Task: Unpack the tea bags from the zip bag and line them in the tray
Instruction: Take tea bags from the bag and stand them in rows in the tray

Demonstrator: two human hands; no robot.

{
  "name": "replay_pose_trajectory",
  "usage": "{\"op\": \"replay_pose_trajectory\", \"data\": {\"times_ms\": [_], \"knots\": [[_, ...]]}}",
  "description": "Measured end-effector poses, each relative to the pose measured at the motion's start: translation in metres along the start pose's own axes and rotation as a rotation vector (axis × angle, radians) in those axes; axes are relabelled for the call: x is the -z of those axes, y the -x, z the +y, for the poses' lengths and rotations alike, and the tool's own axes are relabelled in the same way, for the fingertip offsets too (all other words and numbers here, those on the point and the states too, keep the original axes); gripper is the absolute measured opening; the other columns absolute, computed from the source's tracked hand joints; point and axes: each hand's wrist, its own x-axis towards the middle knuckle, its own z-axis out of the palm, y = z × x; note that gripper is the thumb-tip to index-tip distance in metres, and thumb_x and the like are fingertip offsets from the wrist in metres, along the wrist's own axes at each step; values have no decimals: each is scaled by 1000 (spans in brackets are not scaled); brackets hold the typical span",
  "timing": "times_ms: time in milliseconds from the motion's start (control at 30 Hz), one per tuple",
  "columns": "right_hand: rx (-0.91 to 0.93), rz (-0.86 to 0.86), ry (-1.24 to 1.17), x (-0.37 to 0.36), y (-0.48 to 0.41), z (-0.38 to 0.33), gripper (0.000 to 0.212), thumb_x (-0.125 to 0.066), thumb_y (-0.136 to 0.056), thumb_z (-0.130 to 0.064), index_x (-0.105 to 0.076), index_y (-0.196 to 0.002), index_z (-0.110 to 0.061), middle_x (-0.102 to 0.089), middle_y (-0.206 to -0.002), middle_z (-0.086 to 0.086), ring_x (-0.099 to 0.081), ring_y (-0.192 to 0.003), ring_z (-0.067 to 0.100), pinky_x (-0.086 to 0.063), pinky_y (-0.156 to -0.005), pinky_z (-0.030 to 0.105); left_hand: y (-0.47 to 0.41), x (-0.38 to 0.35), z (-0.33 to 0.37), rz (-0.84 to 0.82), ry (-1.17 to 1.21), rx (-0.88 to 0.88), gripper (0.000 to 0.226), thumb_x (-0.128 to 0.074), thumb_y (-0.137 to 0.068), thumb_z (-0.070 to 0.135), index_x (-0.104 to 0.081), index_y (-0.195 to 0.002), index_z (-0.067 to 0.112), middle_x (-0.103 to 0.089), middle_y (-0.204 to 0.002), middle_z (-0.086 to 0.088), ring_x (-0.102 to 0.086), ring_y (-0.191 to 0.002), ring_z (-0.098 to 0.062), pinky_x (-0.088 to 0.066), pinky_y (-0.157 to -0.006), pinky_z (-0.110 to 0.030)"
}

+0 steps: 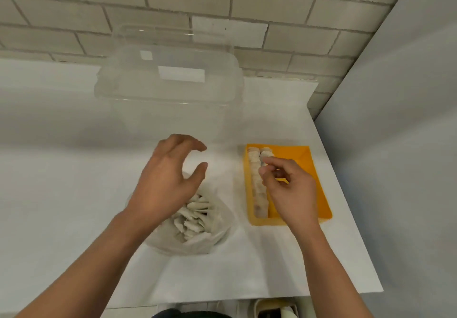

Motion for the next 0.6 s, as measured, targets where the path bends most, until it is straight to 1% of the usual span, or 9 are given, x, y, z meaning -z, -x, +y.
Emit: {"op": "replay_pose_trajectory", "data": {"times_ms": [67, 133, 233, 267, 333, 400, 467, 533, 600], "knots": [[127, -35, -24, -13, 25, -24, 18, -75, -92, -14, -77, -106, -26, -72, -97, -15, -69, -89, 6, -53, -74, 14, 23, 14, -24, 94, 4, 63, 22, -76, -90, 23, -71, -111, 27, -58, -130, 10, -52, -126, -15, -36, -91, -22], [281, -156, 27, -31, 48, -40, 14, -74, -94, -13, -78, -106, -19, -73, -99, -11, -69, -91, 5, -55, -75, 15, 44, 21, -47, 112, -13, 127, 15, -79, -88, 24, -73, -101, 26, -58, -132, 7, -50, -126, -19, -36, -90, -24], [426, -414, 251, -56, 70, -45, 15, -66, -100, -28, -77, -109, -23, -73, -105, -13, -67, -96, 4, -56, -80, 24, 65, 21, -77, 8, -100, 166, 11, -82, -85, 35, -76, -91, 28, -57, -135, 0, -48, -127, -27, -42, -87, -33], [446, -484, 375, -63, 73, -43, 19, -61, -102, -36, -76, -109, -27, -72, -104, -14, -66, -95, 6, -56, -77, 27, 69, 19, -85, -48, -137, 168, 16, -82, -83, 40, -77, -92, 29, -56, -136, -1, -48, -128, -30, -46, -86, -36], [470, -584, 648, -72, 78, -39, 30, -51, -103, -48, -76, -104, -31, -72, -99, -14, -67, -87, 11, -50, -69, 29, 72, 19, -95, -172, -201, 203, 30, -82, -82, 46, -74, -107, 32, -52, -140, 0, -47, -130, -29, -52, -85, -39], [484, -563, 850, -78, 80, -37, 37, -47, -103, -52, -76, -95, -30, -71, -89, -11, -67, -78, 15, -41, -64, 28, 70, 22, -102, -311, -211, 231, 49, -79, -84, 40, -62, -130, 36, -45, -142, 4, -50, -127, -25, -54, -82, -39], [446, -464, 939, -78, 78, -38, 37, -50, -101, -49, -75, -87, -27, -71, -84, -9, -67, -72, 18, -38, -61, 28, 66, 21, -102, -408, -147, 200, 65, -74, -86, 25, -49, -145, 37, -43, -139, 5, -56, -117, -23, -54, -86, -38], [348, -379, 993, -81, 77, -42, 29, -54, -100, -44, -75, -92, -26, -71, -90, -7, -69, -77, 21, -38, -60, 28, 64, 23, -103, -459, -85, 123, 78, -69, -84, 12, -41, -152, 38, -42, -137, 7, -55, -112, -21, -51, -88, -33], [239, -340, 993, -85, 76, -45, 21, -56, -100, -35, -74, -107, -26, -71, -104, -7, -69, -90, 23, -45, -66, 31, 63, 22, -103, -487, -68, 59, 87, -68, -83, 6, -33, -156, 38, -39, -139, 8, -48, -115, -19, -49, -91, -31]]}}
